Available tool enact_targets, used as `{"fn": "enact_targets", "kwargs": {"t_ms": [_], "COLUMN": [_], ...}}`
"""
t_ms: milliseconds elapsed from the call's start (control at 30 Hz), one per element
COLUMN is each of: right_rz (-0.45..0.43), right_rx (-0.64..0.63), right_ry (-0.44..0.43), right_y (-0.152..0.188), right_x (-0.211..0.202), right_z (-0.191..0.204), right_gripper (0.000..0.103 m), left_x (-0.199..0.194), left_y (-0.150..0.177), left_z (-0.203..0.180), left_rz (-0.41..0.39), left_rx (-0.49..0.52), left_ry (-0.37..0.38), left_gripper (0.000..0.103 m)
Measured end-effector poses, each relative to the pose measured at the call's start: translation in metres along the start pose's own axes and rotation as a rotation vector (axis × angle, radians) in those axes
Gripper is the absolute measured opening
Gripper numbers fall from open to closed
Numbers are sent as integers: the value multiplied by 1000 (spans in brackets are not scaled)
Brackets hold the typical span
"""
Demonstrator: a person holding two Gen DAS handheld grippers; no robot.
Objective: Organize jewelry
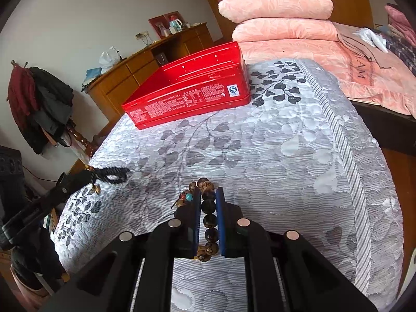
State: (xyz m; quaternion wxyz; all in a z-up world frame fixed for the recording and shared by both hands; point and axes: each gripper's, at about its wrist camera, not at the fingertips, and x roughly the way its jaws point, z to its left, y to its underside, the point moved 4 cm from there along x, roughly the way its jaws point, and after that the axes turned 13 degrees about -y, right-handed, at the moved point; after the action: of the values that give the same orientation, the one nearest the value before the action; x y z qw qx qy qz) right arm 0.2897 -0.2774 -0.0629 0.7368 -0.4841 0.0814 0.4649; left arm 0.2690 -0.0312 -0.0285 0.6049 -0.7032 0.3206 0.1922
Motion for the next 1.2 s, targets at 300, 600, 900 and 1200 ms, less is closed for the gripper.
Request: {"fn": "enact_targets", "kwargs": {"t_ms": [300,600,900,1200], "right_rz": [38,74,74,17], "right_rx": [18,12,-35,-62], "right_ry": [17,31,83,56], "right_y": [5,10,12,0], "right_x": [7,16,16,0], "right_z": [-6,-7,-4,10], "right_gripper": [15,25,12,11], "left_x": [31,42,41,26], "left_y": [18,25,28,19], "left_z": [0,2,-7,-11], "left_rz": [89,127,118,63], "left_rx": [11,19,71,83], "left_ry": [-25,-55,-78,-72], "left_gripper": [17,30,18,17]}}
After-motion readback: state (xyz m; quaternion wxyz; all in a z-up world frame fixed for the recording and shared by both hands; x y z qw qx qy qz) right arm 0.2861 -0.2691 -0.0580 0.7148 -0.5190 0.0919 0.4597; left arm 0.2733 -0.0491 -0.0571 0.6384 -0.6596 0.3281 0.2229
